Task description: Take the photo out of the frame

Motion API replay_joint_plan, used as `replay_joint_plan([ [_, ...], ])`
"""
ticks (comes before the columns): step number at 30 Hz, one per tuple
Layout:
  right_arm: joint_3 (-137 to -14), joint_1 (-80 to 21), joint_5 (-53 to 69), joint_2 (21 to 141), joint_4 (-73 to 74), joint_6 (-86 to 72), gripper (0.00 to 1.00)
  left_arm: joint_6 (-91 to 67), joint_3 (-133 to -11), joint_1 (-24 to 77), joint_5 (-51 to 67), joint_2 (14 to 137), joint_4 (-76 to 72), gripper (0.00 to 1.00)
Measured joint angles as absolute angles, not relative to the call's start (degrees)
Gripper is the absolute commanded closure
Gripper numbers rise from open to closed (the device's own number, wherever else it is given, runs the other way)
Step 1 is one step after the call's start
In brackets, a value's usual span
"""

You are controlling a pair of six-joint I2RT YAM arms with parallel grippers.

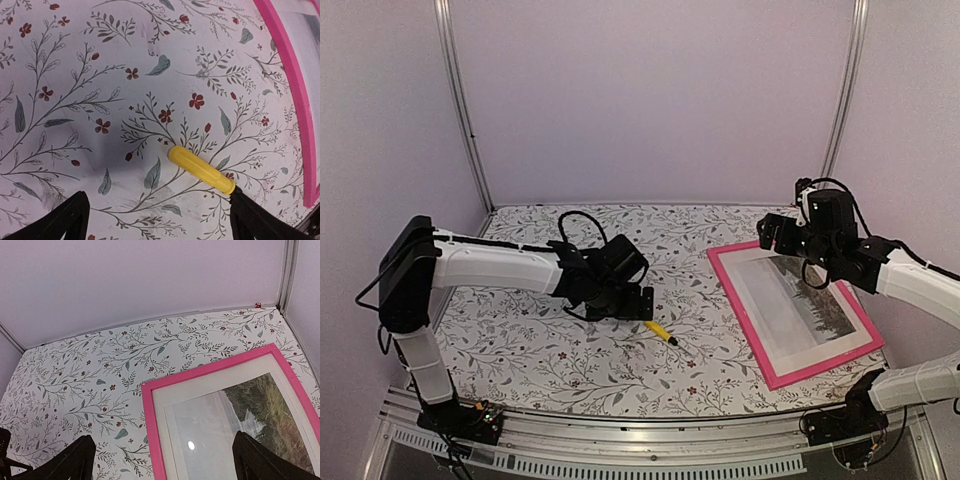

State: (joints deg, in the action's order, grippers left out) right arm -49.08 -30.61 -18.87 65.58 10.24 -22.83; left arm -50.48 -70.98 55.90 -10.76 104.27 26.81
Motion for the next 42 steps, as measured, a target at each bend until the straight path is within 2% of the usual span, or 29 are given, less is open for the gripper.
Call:
replay_joint_plan([
  [6, -48.1, -30.6, -18.9, 64.6, 10.3, -21.8, 0.01, -51.0, -76.5, 58.5, -10.0, 109.7, 29.5, 0.02],
  [26, -45.7, -30.6, -18.5, 60.8, 10.6, -21.6, 0.01, -49.1, -88.5, 60.1, -9.3, 122.3, 35.1, 0.32],
  [42, -45.7, -30.6, -18.4, 60.3, 11.2, -22.0, 0.01, -47.5, -89.1, 59.6, -11.3, 123.5, 37.5, 0.68],
])
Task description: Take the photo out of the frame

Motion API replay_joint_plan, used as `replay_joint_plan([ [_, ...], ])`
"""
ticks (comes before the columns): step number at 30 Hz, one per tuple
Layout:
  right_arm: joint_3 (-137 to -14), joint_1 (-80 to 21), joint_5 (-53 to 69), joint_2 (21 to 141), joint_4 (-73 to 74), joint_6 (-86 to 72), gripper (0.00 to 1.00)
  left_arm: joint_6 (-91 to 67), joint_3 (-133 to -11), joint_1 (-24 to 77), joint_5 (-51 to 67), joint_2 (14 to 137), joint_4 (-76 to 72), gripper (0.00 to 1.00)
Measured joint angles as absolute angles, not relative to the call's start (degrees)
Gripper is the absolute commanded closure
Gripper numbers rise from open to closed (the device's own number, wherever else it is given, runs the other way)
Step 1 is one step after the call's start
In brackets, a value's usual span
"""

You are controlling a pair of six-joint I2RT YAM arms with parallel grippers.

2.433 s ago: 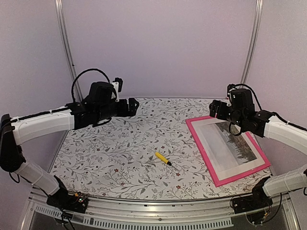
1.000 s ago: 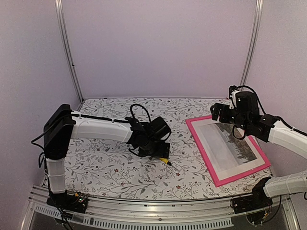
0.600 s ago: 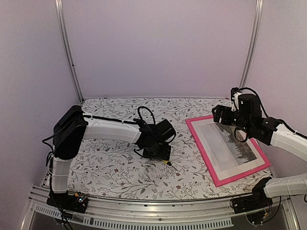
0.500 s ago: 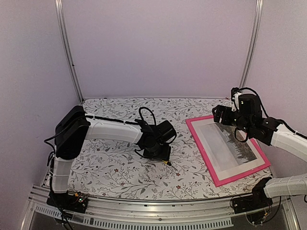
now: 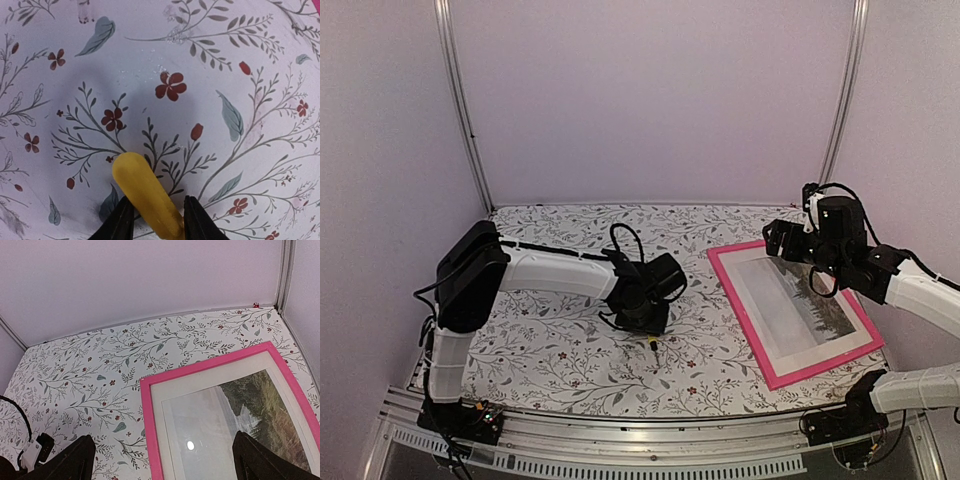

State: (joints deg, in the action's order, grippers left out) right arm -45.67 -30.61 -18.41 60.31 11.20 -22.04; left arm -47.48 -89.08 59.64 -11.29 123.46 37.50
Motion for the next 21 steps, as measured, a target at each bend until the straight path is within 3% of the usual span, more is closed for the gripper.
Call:
replay_joint_plan([
  [11, -45.7, -30.6, -17.8, 60.3, 11.4, -22.5, 0.01, -45.1, -85.9, 56.8, -12.5, 121.8, 35.9, 0.88],
  [21, -45.7, -30.6, -16.3, 60.6, 11.4, -23.0, 0.01, -41.7, -81.3, 48.2, -15.0, 118.8, 35.4, 0.90],
])
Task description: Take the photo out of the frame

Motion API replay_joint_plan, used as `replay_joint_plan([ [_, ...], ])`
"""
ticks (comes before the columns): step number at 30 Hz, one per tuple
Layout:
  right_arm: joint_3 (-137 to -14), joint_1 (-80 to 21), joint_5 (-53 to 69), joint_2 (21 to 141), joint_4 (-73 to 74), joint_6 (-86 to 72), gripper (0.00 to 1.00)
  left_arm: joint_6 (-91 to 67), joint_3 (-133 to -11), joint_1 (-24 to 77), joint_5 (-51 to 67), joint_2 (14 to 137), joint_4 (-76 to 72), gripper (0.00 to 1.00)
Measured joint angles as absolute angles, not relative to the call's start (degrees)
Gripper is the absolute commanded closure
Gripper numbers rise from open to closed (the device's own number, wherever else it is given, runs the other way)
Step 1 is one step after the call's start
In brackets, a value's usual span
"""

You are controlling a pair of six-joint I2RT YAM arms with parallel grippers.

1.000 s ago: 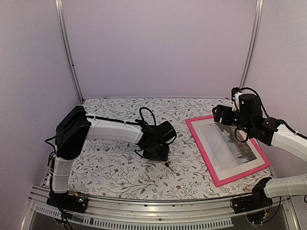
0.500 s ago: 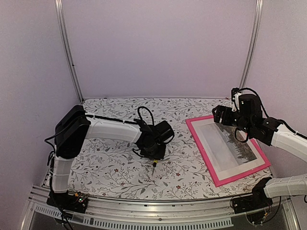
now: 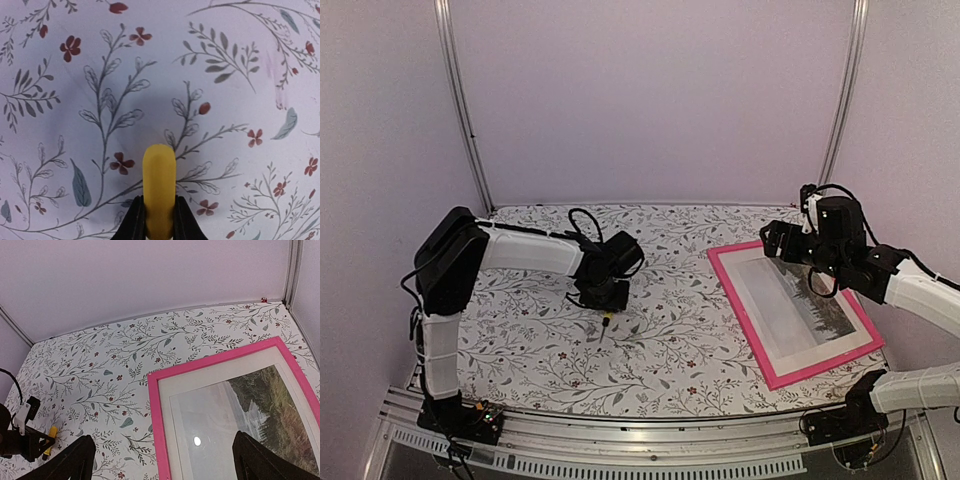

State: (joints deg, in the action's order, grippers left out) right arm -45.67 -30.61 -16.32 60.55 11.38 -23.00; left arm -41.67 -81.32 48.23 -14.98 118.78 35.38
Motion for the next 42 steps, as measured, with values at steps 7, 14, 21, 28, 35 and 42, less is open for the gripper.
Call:
replay_joint_plan([
  [7, -45.8, -30.6, -15.4, 61.8, 11.6, -23.1, 0.01, -37.6, -78.7, 38.1, -16.3, 115.9, 33.9, 0.90],
  [14, -46.7, -30.6, -14.2, 63.6, 12.5, -23.1, 0.01, -33.8, -78.3, 26.9, -16.2, 115.7, 31.0, 0.90],
  [21, -47.5, -30.6, -12.9, 65.3, 13.1, -23.0, 0.01, -30.2, -81.6, 18.3, -15.7, 118.6, 29.5, 0.89],
  [28, -47.6, -30.6, -12.4, 67.5, 14.5, -22.7, 0.01, -27.2, -85.9, 13.5, -15.6, 122.9, 29.2, 0.85],
  [35, -48.2, -30.6, -10.7, 70.4, 16.1, -22.0, 0.01, -24.7, -89.5, 12.4, -15.7, 125.5, 29.3, 0.72],
  [42, -49.6, -30.6, -9.4, 73.6, 16.9, -21.6, 0.01, -23.9, -90.4, 12.4, -15.6, 126.4, 29.3, 0.53],
])
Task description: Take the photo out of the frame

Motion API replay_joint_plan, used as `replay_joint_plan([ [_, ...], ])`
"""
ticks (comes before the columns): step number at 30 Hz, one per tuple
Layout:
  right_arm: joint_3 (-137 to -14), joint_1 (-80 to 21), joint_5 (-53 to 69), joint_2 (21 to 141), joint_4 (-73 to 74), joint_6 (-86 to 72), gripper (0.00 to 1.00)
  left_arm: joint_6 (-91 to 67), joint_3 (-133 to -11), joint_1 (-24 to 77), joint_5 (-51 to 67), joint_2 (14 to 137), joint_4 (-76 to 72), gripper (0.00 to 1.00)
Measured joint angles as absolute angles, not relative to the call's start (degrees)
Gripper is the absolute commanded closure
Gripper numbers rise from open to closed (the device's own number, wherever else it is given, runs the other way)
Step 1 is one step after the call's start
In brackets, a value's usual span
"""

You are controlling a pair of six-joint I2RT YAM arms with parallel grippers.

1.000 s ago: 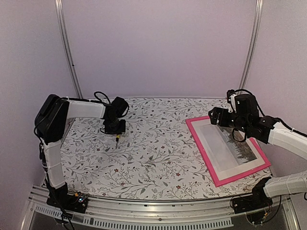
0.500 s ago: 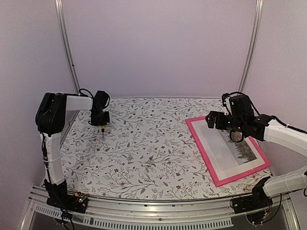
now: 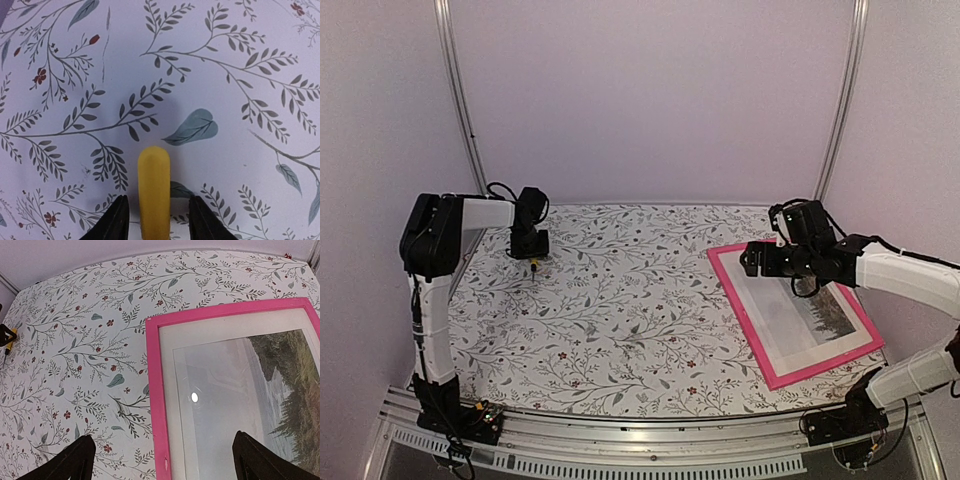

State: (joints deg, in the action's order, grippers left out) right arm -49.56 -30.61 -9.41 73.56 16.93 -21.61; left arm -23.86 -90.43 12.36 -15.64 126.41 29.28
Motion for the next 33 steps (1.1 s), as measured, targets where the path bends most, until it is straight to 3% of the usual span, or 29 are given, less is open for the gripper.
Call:
replay_joint_plan([
  [12, -50.8, -30.6, -7.3, 77.8, 20.4, -21.6, 0.08, -22.6, -91.7, 12.3, -13.5, 126.3, 29.6, 0.18],
  [18, -52.1, -31.2, -6.8, 81.2, 22.0, -21.6, 0.17, -22.6, -91.9, 12.4, -10.3, 122.9, 29.4, 0.05],
  [22, -52.3, -31.9, -6.5, 83.9, 22.9, -21.6, 0.23, -23.3, -90.8, 12.5, -7.1, 117.7, 28.3, 0.01],
  [30, -55.3, -33.2, -6.7, 91.2, 24.5, -21.7, 0.41, -28.2, -82.0, 14.0, 3.4, 107.2, 21.5, 0.01],
  [33, -56.8, -34.1, -7.1, 94.4, 25.0, -21.8, 0.43, -30.8, -77.3, 15.4, 7.6, 104.8, 18.2, 0.01],
])
